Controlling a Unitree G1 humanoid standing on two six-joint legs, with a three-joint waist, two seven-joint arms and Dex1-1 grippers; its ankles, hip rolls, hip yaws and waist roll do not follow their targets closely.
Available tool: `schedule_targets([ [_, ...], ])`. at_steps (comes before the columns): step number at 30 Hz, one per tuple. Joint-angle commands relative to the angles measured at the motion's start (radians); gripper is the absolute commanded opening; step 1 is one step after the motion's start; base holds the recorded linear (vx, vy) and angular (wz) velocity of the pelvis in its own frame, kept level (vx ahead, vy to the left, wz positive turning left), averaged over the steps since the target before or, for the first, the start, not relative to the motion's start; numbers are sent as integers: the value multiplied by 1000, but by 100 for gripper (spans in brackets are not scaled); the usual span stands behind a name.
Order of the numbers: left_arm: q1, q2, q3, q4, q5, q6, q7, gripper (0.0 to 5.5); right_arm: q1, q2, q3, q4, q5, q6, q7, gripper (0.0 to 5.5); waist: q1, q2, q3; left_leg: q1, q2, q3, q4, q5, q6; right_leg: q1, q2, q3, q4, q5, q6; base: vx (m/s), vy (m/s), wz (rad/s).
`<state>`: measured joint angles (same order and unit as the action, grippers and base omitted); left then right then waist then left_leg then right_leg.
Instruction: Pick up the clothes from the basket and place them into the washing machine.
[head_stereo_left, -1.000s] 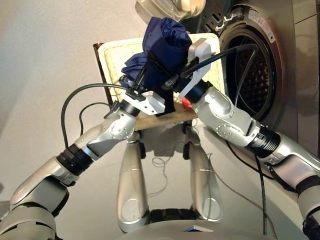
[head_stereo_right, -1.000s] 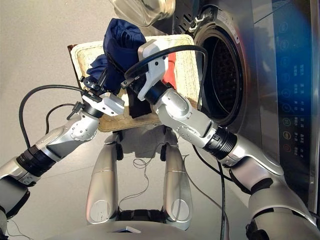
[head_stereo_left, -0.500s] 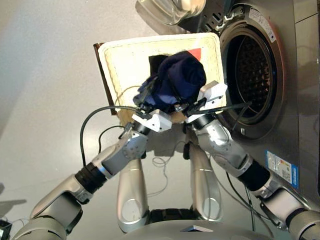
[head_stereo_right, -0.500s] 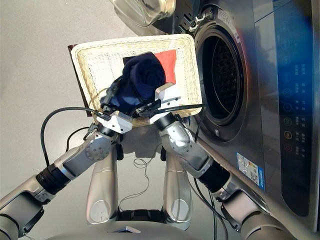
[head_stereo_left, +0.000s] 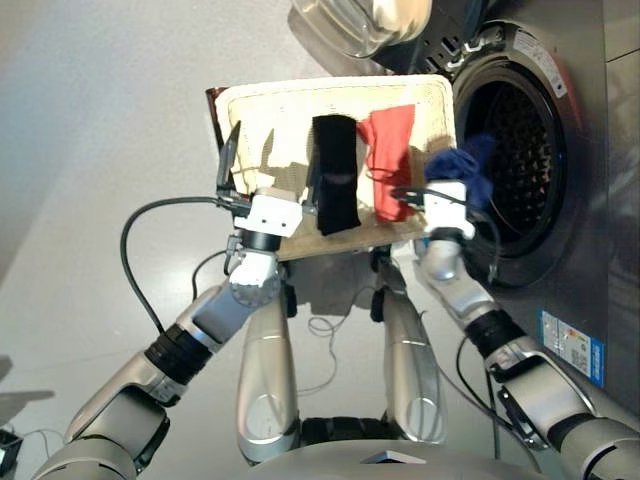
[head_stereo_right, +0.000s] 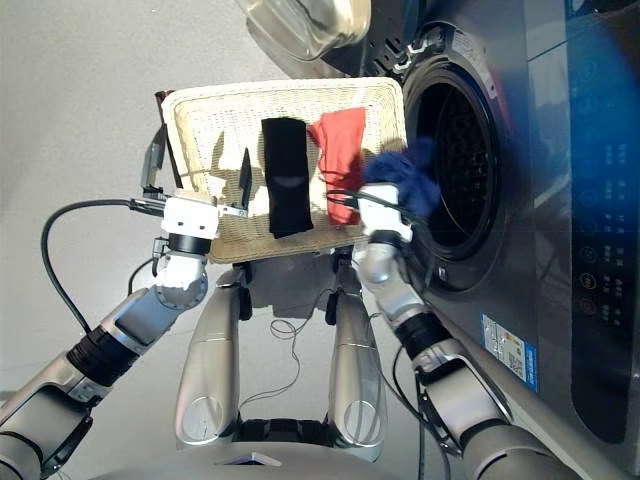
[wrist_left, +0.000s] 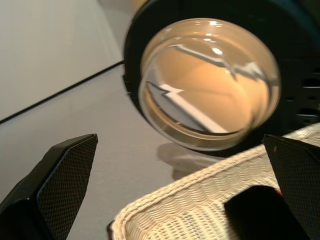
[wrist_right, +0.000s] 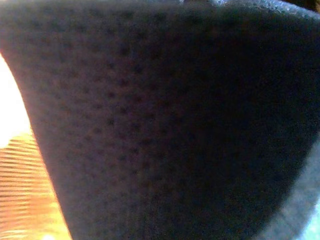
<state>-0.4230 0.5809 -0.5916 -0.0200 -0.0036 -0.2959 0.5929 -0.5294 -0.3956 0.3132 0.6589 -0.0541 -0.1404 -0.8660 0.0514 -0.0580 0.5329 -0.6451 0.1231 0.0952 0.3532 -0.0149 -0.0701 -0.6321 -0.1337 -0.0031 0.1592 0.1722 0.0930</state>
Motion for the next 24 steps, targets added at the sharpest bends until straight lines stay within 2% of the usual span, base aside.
schedule_targets([
  [1, 13, -12, -32, -143, -31, -68, -26, 550, -136, -99, -52, 37, -45, 7, -95, 0, -1, 98, -13, 22, -41, -20, -64, 10, 13, -49, -23, -4, 192, -160, 38, 0, 0, 0],
  [2, 11, -13, -31, -143, -32, -68, -26, 550, -139, -99, -51, 40, -44, 5, -95, 0, -2, 98, -13, 19, -41, -21, -63, 10, 13, -52, -23, -4, 193, -160, 38, 0, 0, 0],
  [4, 2, -10, -41, -146, -49, -64, -44, 550, -222, -171, -42, 173, -48, 58, -109, 0, 5, 103, -13, -8, -45, -29, -42, 3, 11, -78, -23, -5, 219, -169, 36, 0, 0, 0],
  [7, 1, -13, -43, -152, -57, -60, -49, 550, -268, -208, -32, 254, -43, 81, -131, 0, 9, 109, -13, -40, -46, -36, -11, -7, 11, -101, -25, -5, 243, -179, 33, 0, 0, 0],
  [9, -6, -12, -47, -154, -55, -41, -57, 550, -317, -257, -30, 345, -34, 124, -136, 0, 13, 113, -13, -82, -47, -45, 25, -17, 10, -135, -26, -3, 279, -191, 29, 0, 0, 0],
  [17, -17, -1, -43, -184, -66, -31, -74, 550, -427, -398, 4, 534, 42, 142, -67, 0, 21, 125, -13, -211, -47, -66, 131, -44, 9, -253, -26, -1, 390, -227, 17, 0, 0, 0],
  [18, -12, 10, -39, -199, -66, -31, -78, 550, -451, -440, 25, 571, 51, 144, -36, 0, 24, 126, -13, -242, -45, -70, 151, -47, 7, -285, -25, -1, 412, -231, 13, 0, 0, 0],
  [24, -12, 32, -32, -233, -66, -29, -83, 550, -520, -537, 72, 629, 84, 134, 16, 0, 24, 135, -13, -326, -39, -68, 199, -55, 3, -372, -23, 3, 462, -243, 5, 0, 0, 0],
])
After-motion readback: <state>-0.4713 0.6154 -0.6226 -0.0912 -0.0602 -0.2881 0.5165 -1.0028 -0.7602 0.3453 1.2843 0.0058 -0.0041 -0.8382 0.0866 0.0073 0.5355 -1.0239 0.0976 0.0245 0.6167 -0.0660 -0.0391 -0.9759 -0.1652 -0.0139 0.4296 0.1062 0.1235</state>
